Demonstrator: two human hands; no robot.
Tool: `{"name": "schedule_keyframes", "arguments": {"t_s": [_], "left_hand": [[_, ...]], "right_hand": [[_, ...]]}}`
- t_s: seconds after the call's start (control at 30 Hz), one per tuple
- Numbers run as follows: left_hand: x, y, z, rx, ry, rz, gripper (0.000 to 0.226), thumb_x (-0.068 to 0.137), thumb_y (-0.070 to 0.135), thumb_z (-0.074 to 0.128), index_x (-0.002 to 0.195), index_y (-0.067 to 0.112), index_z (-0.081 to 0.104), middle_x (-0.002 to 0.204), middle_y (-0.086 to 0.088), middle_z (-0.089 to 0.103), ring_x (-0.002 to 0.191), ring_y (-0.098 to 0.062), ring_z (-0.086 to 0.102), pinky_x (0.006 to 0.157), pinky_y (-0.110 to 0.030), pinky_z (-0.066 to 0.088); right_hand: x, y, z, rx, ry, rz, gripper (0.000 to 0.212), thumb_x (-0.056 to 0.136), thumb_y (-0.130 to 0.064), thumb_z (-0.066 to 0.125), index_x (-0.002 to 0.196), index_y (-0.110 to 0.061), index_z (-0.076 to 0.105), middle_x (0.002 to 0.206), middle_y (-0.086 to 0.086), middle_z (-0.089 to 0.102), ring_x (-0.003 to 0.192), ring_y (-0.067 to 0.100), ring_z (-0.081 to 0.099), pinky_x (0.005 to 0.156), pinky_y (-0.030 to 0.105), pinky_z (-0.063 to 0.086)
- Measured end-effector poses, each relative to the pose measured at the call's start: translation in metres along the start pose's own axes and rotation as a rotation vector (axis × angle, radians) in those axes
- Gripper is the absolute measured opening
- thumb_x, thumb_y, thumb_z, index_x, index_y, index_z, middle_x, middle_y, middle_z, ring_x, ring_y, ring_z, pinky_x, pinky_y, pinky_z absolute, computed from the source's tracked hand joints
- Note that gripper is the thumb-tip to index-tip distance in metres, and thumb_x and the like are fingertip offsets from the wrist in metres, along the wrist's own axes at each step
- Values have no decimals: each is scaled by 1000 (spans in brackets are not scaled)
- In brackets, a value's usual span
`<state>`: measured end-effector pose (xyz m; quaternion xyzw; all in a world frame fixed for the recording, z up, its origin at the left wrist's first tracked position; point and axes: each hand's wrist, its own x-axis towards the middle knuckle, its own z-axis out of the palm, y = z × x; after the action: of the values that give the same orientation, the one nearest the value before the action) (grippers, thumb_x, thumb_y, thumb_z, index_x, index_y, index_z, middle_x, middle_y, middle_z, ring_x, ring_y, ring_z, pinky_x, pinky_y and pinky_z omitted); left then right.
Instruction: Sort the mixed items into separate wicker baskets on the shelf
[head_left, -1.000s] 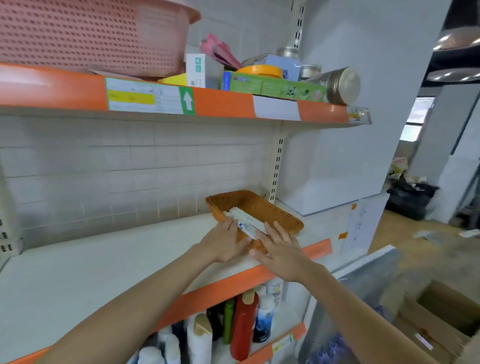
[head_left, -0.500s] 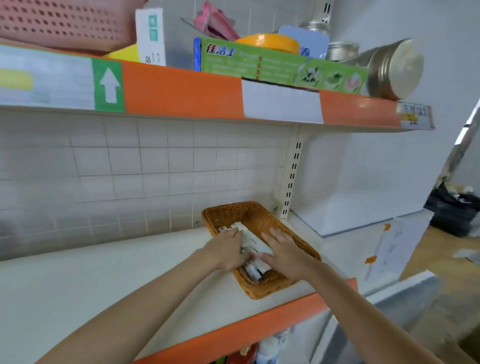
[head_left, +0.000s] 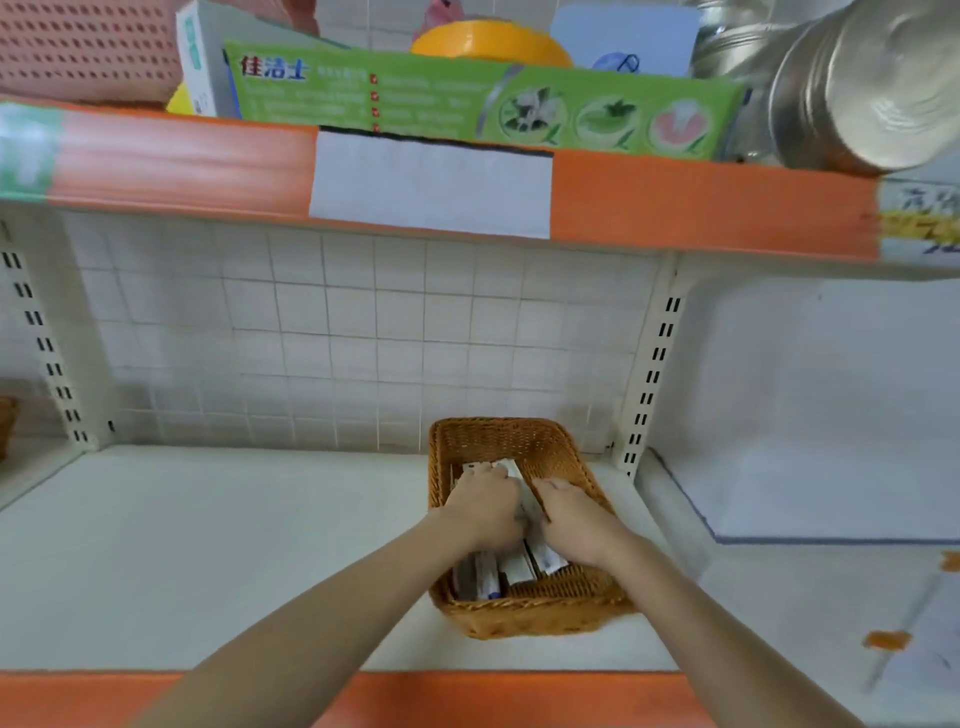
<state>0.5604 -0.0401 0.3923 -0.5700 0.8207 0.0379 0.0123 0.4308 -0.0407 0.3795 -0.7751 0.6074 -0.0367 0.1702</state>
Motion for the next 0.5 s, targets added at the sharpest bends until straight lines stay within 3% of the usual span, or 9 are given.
{"name": "schedule_keyframes", "arguments": {"t_s": [0.07, 0.1, 0.17, 0.2, 0.4, 0.5], "left_hand": [[6, 4, 3, -14, -20, -63, 47, 96, 28, 46, 135, 2, 46, 137, -20, 42, 132, -36, 33, 109, -44, 28], [9, 4, 6, -27, -19, -99, 47, 96, 29, 47, 135, 2, 47, 138, -20, 41, 133, -36, 33, 109, -43, 28], [14, 2, 13, -54, 2, -168, 48, 95, 33, 47, 133, 3, 49, 139, -21, 41, 133, -36, 33, 109, -43, 28], [16, 0, 15, -66, 10, -196, 50, 95, 36, 46, 133, 3, 50, 140, -21, 40, 133, -36, 32, 110, -43, 27], [22, 0, 20, -36, 13, -265, 79, 90, 63, 42, 143, 5, 35, 149, -18, 32, 139, -34, 27, 115, -45, 21], [28, 0, 22, -24, -4, -286, 81, 89, 64, 45, 143, 5, 35, 149, -16, 34, 138, -32, 29, 115, -44, 20]], "right_hand": [[4, 3, 4, -21, 24, 0, 58, 94, 3, 39, 149, -8, 26, 144, 14, 40, 125, 28, 46, 99, 33, 43], [5, 4, 5, -45, 40, -3, 58, 93, 6, 38, 148, -7, 28, 135, 16, 49, 113, 28, 53, 85, 32, 48], [5, 5, 7, -46, 81, -16, 56, 92, 8, 37, 145, -8, 29, 104, 13, 59, 81, 23, 56, 56, 26, 40], [7, 7, 8, -23, 96, -22, 55, 92, 8, 37, 143, -9, 30, 94, 10, 58, 71, 20, 52, 51, 25, 35], [7, 7, 10, 18, 152, -13, 49, 92, 6, 42, 138, -10, 32, 107, 12, 60, 88, 24, 61, 64, 30, 48], [7, 7, 10, 18, 144, -6, 43, 92, 5, 42, 133, -7, 37, 108, 13, 60, 91, 26, 61, 60, 29, 44]]}}
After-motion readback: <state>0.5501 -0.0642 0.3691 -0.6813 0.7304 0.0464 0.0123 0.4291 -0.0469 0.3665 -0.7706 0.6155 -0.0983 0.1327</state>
